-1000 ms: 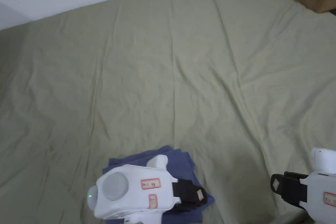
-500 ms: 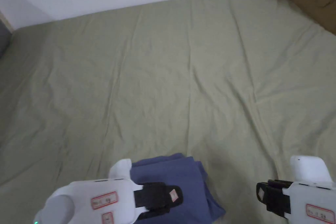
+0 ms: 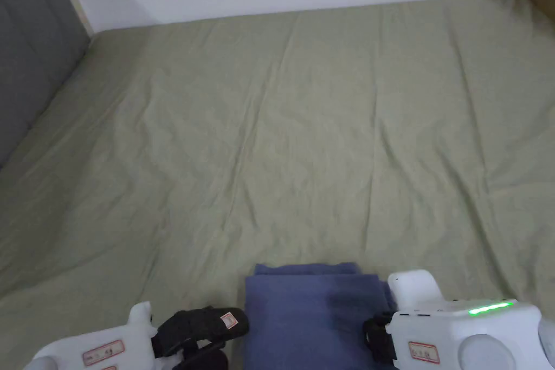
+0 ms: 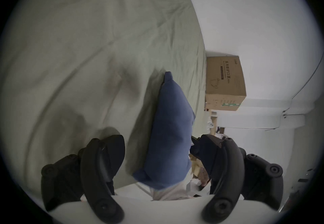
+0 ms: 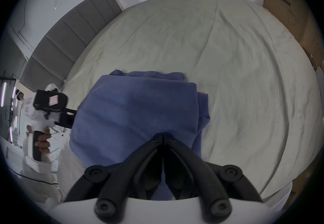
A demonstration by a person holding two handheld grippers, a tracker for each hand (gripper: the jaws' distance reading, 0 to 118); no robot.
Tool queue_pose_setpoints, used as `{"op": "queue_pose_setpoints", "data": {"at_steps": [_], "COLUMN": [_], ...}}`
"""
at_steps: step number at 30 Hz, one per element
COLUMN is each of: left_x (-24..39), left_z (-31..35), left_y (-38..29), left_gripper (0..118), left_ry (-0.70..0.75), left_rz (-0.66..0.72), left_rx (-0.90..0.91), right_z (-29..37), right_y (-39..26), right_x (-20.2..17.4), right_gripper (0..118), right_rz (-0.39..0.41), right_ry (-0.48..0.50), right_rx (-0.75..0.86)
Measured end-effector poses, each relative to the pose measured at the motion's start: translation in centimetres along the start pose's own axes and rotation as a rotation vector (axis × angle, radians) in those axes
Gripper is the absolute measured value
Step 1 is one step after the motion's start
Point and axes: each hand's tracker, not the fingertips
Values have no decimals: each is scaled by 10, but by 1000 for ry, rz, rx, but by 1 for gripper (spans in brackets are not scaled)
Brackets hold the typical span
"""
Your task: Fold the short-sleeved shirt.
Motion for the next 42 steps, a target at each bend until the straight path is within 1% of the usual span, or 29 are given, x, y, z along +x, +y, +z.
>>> {"op": "queue_pose_setpoints", "data": {"at_steps": [2,3,4,6,7,9,10,11,13,15,16,18,19,21,22,23,24,25,26,28,29,31,32,34,35,37,38,42], "left_x": [-7,-7,-9,-3,-1,4,3,3,7,10,10,13,14,16,16,18,21,24,28,36,35,29,26,20,17,11,11,28], "left_z": [-23,-34,-41,-59,-66,-71,-68,-66,-56,-43,-31,2,22,66,89,110,132,153,171,196,204,209,210,204,201,196,197,215], "left_y": [6,7,8,8,7,2,3,3,4,11,22,38,49,77,91,103,119,130,140,152,158,170,175,176,177,179,178,159], "left_gripper": [92,89,85,76,71,56,51,43,40,40,40,40,40,40,40,40,40,40,40,40,40,40,40,41,45,66,72,74], "left_ry": [-47,-69,-87,-98,-75,-42,-32,-37,-20,-12,3,75,122,210,292,366,465,563,627,803,858,976,992,1093,1126,1255,1279,1176], "left_rz": [29,39,47,-20,-62,-138,-135,-134,-145,-159,-179,-238,-272,-291,-324,-328,-337,-375,-387,-457,-465,-501,-523,-622,-627,-621,-618,-587], "left_rx": [-67,-92,-94,-157,-175,-173,-167,-172,-183,-191,-180,-136,-118,-71,-61,-35,-4,13,55,96,117,95,94,60,67,101,111,244], "right_z": [4,3,2,5,5,3,3,4,7,9,9,8,7,5,4,3,1,0,0,-3,-5,-10,-11,-11,-10,-10,-10,-7], "right_y": [0,0,-1,-2,-3,-2,-1,-1,2,6,7,7,7,5,3,2,0,-1,-2,-4,-4,-3,-3,-3,-3,-2,-2,-2], "right_x": [8,10,11,10,9,6,4,3,-1,-9,-13,-20,-23,-28,-29,-31,-31,-31,-31,-27,-25,-23,-24,-25,-25,-24,-24,-20], "right_gripper": [1,1,1,1,1,1,1,1,1,1,1,1,1,1,1,1,1,1,1,1,1,1,1,1,1,1,1,1], "right_rz": [-69,-81,-80,-79,-75,-57,-51,-51,-54,-40,-14,16,26,34,35,34,34,30,24,-4,-19,-35,-36,-23,-21,-24,-25,-24], "right_ry": [3,-1,-2,-12,-16,-38,-52,-49,-33,-25,-38,-61,-57,-46,-43,-43,-43,-47,-53,-46,-41,-34,-40,-54,-51,-41,-42,-37], "right_rx": [-4,-4,-5,-5,-6,-12,-18,-18,-17,-18,-12,-14,-16,-25,-32,-37,-40,-41,-42,-50,-57,-73,-75,-78,-75,-76,-76,-74]}}
